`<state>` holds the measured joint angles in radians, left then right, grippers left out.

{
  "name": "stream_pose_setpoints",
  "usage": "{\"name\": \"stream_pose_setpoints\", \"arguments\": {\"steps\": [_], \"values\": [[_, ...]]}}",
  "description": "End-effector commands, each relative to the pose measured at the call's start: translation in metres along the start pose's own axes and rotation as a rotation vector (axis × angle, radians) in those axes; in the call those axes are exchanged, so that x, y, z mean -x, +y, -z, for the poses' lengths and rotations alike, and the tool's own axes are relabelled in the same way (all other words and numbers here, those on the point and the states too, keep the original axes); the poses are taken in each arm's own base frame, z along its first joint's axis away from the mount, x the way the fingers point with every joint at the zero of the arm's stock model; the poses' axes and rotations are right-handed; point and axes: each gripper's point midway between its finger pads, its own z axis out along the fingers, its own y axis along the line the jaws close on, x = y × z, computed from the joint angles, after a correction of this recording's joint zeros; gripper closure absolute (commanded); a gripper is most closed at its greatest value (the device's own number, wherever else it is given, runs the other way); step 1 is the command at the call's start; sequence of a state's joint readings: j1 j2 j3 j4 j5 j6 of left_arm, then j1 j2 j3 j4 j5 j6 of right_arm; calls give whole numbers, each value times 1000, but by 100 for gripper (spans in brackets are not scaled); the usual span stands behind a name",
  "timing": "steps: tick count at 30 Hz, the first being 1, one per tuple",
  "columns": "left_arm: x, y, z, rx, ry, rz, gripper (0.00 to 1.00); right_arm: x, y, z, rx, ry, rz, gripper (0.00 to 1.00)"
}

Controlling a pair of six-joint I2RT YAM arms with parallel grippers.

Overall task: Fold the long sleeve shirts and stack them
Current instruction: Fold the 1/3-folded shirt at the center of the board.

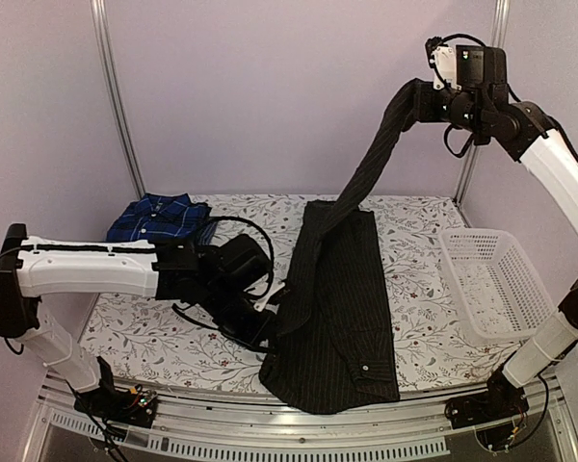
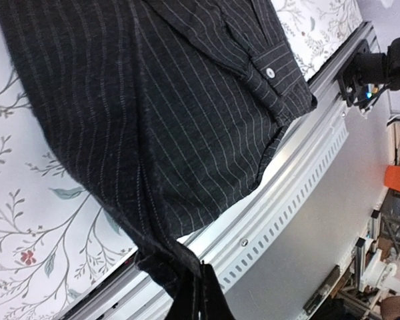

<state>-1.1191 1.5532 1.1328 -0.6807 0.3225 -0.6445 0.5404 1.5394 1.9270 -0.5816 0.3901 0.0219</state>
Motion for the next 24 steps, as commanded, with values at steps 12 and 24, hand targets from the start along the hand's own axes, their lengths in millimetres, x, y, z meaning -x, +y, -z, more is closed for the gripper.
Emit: {"name": "stream_pose_setpoints", "arguments": {"steps": [12, 24], "values": [[-46, 89, 50, -105, -140, 490, 100, -21, 60, -36, 261, 48, -29, 100], [-31, 79, 37, -172, -91, 414, 100, -219, 96, -52, 414, 444, -144, 100]]}}
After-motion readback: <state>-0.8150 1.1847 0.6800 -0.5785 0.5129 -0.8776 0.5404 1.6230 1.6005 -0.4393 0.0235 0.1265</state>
